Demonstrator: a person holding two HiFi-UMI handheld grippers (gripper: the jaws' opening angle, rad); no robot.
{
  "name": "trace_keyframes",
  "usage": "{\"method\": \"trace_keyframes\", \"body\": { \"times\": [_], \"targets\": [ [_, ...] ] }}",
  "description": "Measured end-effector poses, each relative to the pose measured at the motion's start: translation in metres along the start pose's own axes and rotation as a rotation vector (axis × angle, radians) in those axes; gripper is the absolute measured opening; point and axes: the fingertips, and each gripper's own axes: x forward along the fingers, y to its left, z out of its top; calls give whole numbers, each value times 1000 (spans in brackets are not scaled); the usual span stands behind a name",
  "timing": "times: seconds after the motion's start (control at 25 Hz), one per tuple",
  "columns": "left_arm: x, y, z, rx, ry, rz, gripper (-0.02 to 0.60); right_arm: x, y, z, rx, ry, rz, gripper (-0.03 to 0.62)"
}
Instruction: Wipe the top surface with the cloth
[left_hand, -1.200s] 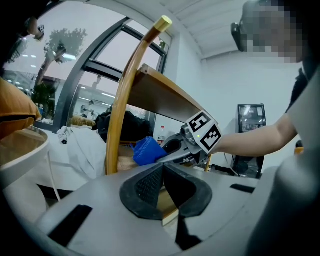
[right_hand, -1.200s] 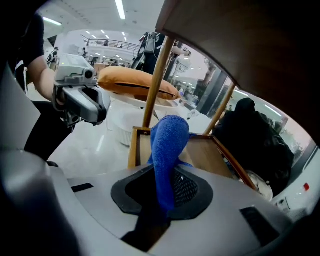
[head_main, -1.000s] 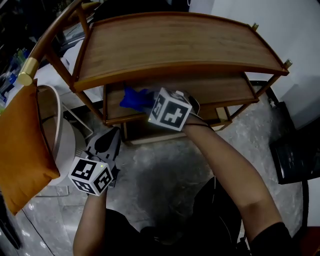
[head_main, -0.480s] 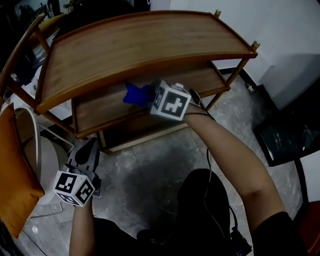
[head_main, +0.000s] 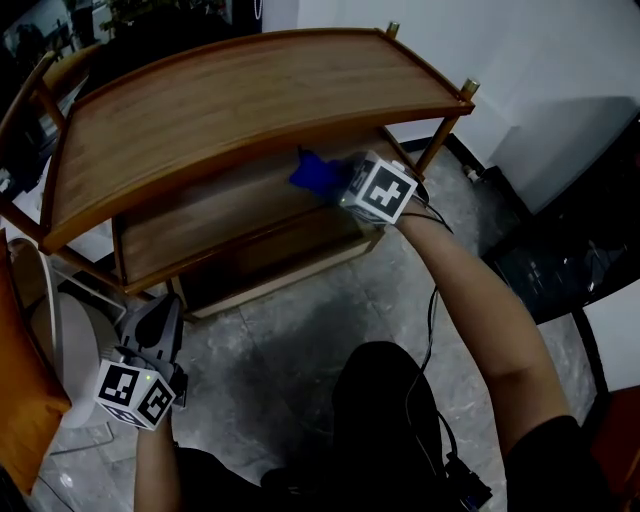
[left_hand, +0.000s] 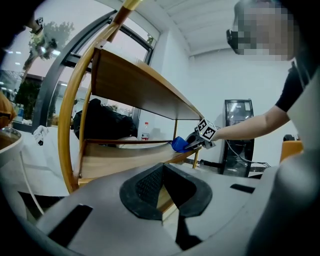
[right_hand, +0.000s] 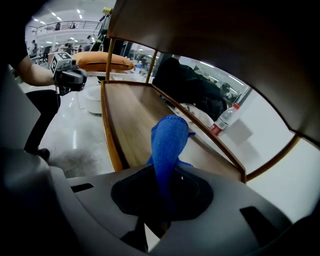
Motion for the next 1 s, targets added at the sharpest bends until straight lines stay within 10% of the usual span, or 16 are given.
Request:
{"method": "trace_keyframes", "body": {
  "times": [1.0],
  "targets": [
    [-19, -2, -4, -15, -15, 13, 12, -44, -100, -117, 138, 220, -359, 75]
  ]
}}
